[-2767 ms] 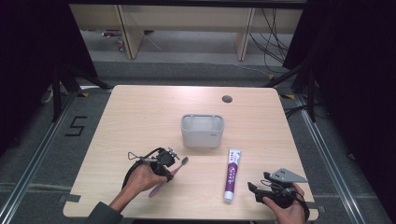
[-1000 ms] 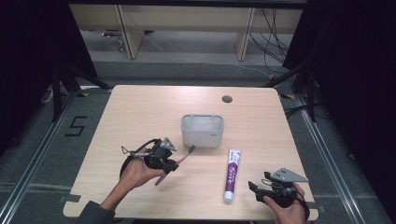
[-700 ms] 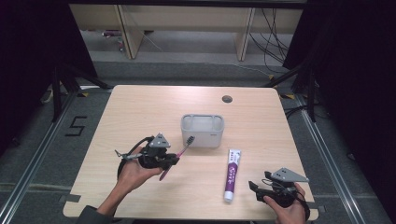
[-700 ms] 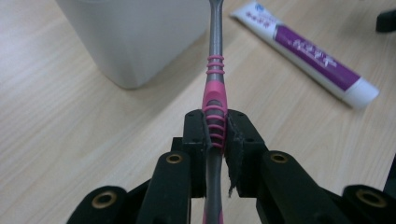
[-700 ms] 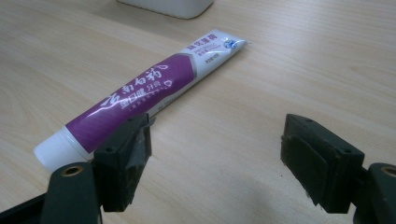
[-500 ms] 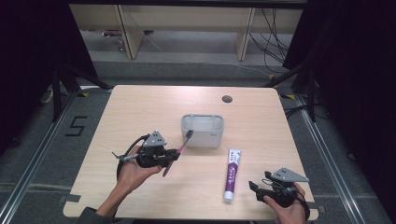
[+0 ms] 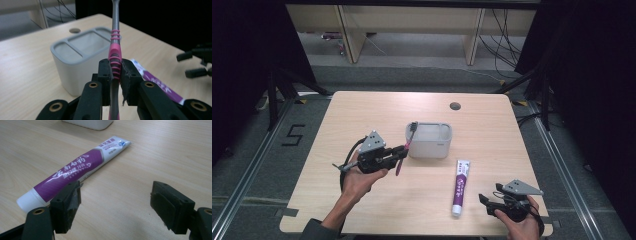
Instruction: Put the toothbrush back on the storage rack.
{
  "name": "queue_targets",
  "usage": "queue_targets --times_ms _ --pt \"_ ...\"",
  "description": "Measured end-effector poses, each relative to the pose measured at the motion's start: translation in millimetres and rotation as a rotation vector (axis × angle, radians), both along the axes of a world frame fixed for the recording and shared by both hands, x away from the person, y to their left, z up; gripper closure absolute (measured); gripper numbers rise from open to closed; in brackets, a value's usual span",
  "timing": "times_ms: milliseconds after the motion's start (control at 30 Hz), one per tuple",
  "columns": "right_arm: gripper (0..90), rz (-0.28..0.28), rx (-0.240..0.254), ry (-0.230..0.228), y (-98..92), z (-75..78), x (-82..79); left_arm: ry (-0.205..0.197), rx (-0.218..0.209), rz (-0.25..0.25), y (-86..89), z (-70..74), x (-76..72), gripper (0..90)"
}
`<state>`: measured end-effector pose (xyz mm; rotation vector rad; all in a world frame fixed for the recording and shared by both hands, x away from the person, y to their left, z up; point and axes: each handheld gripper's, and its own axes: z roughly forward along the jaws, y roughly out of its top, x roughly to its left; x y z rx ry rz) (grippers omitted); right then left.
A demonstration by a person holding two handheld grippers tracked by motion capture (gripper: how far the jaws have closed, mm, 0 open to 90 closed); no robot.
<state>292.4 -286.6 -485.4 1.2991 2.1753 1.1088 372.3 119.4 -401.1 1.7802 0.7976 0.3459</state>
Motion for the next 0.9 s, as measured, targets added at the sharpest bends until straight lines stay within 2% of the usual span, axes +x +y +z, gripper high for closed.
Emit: queue_targets --times_ms 100,367,400,500,533,700,800,900 --pt "25.3 0.0 -0.002 -0.002 0.2 -0.1 -0.1 -0.022 -0.025 0.034 0.8 1.7 7.8 78.5" --pt "25.3 -0.001 -0.003 -0.002 -0.2 -0.4 0.1 -0.051 -0.071 0.063 -2.1 11.0 20.6 78.4" --pt "25.3 0.0 -0.003 -0.001 -0.2 -0.4 -0.1 -0.064 -0.082 0.068 -3.7 14.1 24.1 78.5" --pt "25.3 -0.001 -0.009 -0.008 -0.2 -0.3 0.2 -0.08 -0.093 0.076 -6.6 18.7 29.5 78.5" --pt "25.3 -0.018 0.016 0.008 2.1 -0.6 -1.6 -0.08 -0.093 0.076 -6.6 18.7 29.5 78.5" --pt "25.4 -0.015 0.01 0.018 2.5 -0.4 -1.8 -0.113 -0.113 0.089 -13.3 26.8 38.2 78.5" --pt "25.4 -0.01 0.004 0.003 1.8 -0.5 -1.1 -0.12 -0.114 0.097 -15.5 27.2 42.4 78.4" --pt "25.4 -0.012 0.01 0.006 2.0 -0.8 -1.4 -0.116 -0.119 0.105 -16.9 27.4 46.8 78.5"
